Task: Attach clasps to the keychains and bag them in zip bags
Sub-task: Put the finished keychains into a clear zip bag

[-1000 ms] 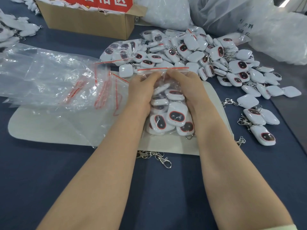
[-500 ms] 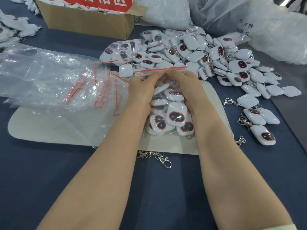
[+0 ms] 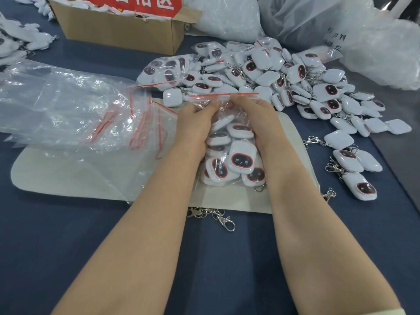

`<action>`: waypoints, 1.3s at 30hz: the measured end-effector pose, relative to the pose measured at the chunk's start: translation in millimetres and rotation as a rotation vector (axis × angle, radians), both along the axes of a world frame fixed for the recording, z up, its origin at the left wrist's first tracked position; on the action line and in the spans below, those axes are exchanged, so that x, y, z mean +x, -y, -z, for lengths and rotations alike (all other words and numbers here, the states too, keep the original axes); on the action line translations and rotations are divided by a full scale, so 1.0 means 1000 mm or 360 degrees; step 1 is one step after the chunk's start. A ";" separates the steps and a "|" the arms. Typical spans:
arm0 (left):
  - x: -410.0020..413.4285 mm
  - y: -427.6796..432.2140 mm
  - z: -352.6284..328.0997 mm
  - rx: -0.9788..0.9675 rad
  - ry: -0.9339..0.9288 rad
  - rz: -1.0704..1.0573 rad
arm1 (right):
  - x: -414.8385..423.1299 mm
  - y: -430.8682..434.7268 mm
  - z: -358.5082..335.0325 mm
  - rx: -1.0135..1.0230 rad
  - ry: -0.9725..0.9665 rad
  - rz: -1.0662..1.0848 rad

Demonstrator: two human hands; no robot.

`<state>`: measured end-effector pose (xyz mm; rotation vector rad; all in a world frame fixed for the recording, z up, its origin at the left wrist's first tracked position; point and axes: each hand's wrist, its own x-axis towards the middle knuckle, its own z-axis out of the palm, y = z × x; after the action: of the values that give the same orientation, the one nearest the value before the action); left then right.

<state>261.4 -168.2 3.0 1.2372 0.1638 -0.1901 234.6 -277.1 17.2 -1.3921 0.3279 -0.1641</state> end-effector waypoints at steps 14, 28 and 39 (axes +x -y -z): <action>-0.003 0.000 0.000 0.0083 0.0036 -0.0082 | 0.002 0.000 0.000 0.0064 0.0039 0.0038; -0.005 0.002 -0.002 0.0114 0.0085 -0.0101 | -0.003 0.002 -0.002 -0.0177 0.0020 -0.0056; -0.007 -0.001 -0.005 -0.0027 -0.0007 -0.0042 | 0.000 0.000 0.005 -0.0073 0.0135 -0.0142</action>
<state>254.2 -166.7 8.1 1.2174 0.1818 -0.1709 235.0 -277.3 11.7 -1.4382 0.1924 -0.1574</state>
